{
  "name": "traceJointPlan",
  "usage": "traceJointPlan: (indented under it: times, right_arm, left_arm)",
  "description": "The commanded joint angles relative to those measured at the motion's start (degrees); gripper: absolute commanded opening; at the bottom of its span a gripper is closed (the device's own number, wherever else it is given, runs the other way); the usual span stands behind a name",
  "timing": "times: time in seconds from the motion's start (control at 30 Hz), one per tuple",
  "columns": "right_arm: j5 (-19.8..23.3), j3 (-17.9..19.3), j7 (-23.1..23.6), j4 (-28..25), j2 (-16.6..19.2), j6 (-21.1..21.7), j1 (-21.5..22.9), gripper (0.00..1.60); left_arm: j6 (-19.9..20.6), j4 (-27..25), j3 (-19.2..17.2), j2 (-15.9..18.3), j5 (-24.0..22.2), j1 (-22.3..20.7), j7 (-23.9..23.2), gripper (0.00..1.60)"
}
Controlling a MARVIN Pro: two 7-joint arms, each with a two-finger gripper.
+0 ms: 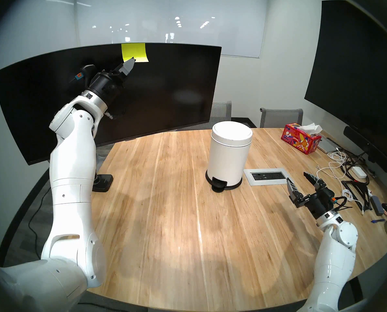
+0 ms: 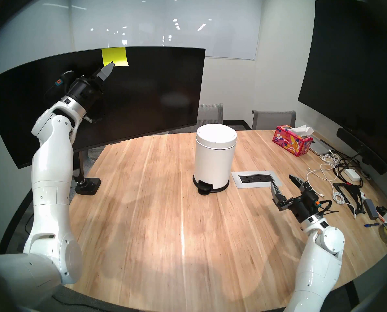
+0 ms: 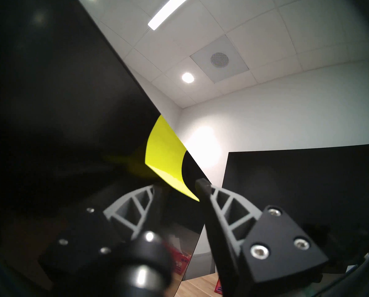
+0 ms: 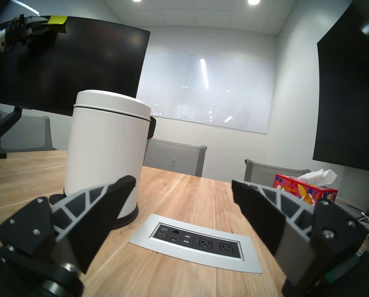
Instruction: Peel the sticky note off the monitor, open the trash can lid and drop the sticker into the trash can
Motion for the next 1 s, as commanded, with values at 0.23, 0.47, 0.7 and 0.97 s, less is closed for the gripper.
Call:
traceJointPlan:
  times: [0.23, 0.47, 0.7, 0.97]
  right_arm:
    - [0.3, -0.1, 0.1, -0.9, 0.0, 0.0, 0.4, 1.6]
    - [0.3, -0.1, 0.1, -0.9, 0.0, 0.0, 0.4, 1.6]
    - [0.3, -0.1, 0.1, -0.9, 0.0, 0.0, 0.4, 1.6]
    - [0.3, -0.1, 0.1, -0.9, 0.0, 0.0, 0.4, 1.6]
  left_arm:
    - [-1.2, 0.6, 0.1, 0.2, 0.0, -1.7, -0.4, 0.0]
    - [-1.3, 0.1, -0.4, 0.2, -0.3, -1.4, -0.6, 0.0]
    - [-0.9, -1.1, -0.8, 0.0, -0.6, -0.4, -1.0, 0.0]
    - [-0.4, -2.7, -0.9, -0.3, -0.9, 0.8, -1.3, 0.0]
